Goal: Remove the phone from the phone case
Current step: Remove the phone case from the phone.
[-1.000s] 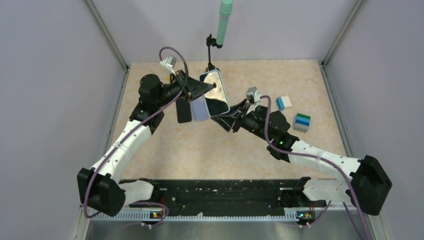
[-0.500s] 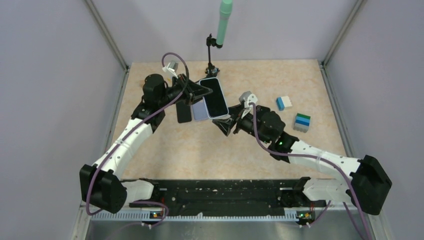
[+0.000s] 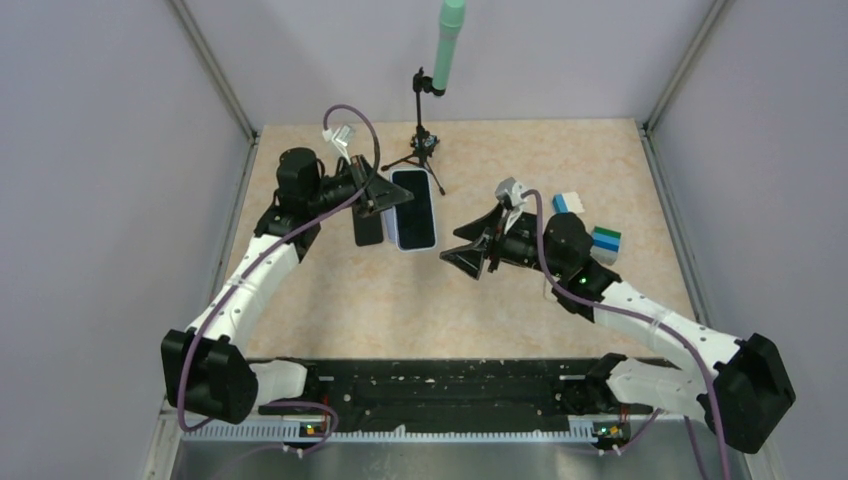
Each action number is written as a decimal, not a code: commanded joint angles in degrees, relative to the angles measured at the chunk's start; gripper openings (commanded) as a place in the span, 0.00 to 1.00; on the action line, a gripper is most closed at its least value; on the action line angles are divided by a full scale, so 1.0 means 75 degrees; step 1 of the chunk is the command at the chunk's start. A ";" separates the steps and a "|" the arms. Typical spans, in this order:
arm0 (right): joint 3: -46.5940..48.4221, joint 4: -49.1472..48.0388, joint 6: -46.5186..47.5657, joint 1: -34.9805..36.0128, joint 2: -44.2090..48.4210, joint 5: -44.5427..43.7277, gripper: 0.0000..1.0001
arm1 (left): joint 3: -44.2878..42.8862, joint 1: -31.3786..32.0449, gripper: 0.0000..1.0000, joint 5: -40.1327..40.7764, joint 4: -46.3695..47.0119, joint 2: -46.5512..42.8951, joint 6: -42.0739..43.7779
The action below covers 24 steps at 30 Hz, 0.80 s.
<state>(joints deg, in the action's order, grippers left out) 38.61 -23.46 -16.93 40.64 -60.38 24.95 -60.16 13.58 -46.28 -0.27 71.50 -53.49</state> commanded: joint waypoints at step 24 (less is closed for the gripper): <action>0.0861 -0.1121 -0.1504 0.0436 -0.1198 0.2329 0.44 | -0.0146 0.0039 0.00 -0.2389 0.0321 -0.0743 0.1714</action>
<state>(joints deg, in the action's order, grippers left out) 41.80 -28.82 -28.67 42.83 -67.94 41.39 -60.20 13.61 -62.15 -1.58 68.01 -40.75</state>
